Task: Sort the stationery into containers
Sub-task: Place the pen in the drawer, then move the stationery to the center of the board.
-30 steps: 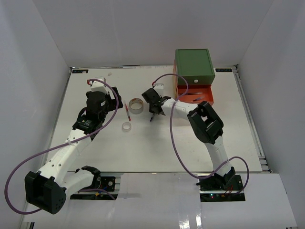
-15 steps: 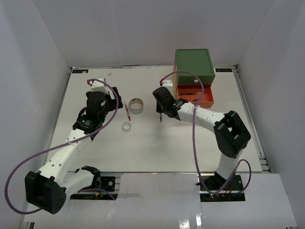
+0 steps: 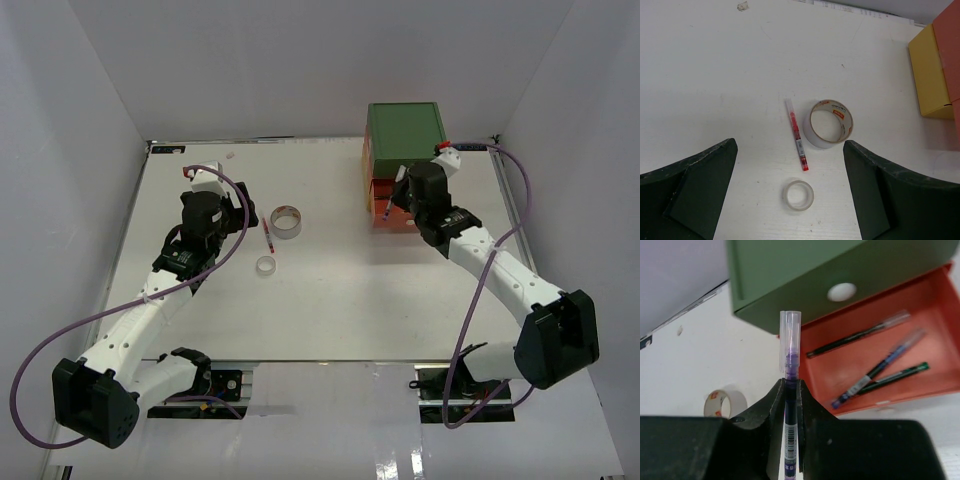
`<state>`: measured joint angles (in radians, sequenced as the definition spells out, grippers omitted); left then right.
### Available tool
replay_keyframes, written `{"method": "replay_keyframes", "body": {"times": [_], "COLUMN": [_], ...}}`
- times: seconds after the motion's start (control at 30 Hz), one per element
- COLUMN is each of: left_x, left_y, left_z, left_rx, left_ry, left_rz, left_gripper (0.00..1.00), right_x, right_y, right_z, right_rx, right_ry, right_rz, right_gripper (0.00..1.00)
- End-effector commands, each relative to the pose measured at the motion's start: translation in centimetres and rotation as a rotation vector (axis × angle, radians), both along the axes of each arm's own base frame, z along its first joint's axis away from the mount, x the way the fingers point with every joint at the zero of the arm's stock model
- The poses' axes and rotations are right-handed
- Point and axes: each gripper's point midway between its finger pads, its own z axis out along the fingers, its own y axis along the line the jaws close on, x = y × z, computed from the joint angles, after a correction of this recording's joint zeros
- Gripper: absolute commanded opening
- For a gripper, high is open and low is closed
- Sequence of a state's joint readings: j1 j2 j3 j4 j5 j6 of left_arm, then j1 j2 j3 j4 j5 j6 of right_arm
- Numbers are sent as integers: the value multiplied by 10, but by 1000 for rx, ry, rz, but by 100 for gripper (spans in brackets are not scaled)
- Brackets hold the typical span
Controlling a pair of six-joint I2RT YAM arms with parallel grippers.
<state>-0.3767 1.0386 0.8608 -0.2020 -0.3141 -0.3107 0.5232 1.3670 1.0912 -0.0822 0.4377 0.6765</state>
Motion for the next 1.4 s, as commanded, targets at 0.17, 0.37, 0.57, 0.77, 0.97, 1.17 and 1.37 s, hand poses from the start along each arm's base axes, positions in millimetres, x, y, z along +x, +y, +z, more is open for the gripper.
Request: {"method": "replay_keyframes", "body": {"times": [0.17,0.37,0.57,0.77,0.97,1.17,1.37], "left_x": [0,0,0,0,1,6,15], "left_y": [2,2,2,3,0,-12,-28], "left_z": [2,1,1,1,-3,-26,-65], "left_rx": [4,7,7,8,7,-18,-61], "left_ry": [-10,-6,-6,-6,7,108,312], "left_rz": [2,3,3,6,-4,-29,-17], "left_gripper": [98,98,98,98,98,98,98], "right_x": [14,26,36,43,37,19,-14], "right_y": [-52,-76,-85,-75,-70,-66,-72], "right_z": [2,-5,-13,-18,-8,21,62], "right_rx": [218,297,367,385,304,115,-126], "right_ry": [-51,-59,-49,-27,-61,-136,-276], "right_rz": [-217,-350,-423,-392,-290,-105,61], "right_gripper": [12,14,23,47,68,88,94]}}
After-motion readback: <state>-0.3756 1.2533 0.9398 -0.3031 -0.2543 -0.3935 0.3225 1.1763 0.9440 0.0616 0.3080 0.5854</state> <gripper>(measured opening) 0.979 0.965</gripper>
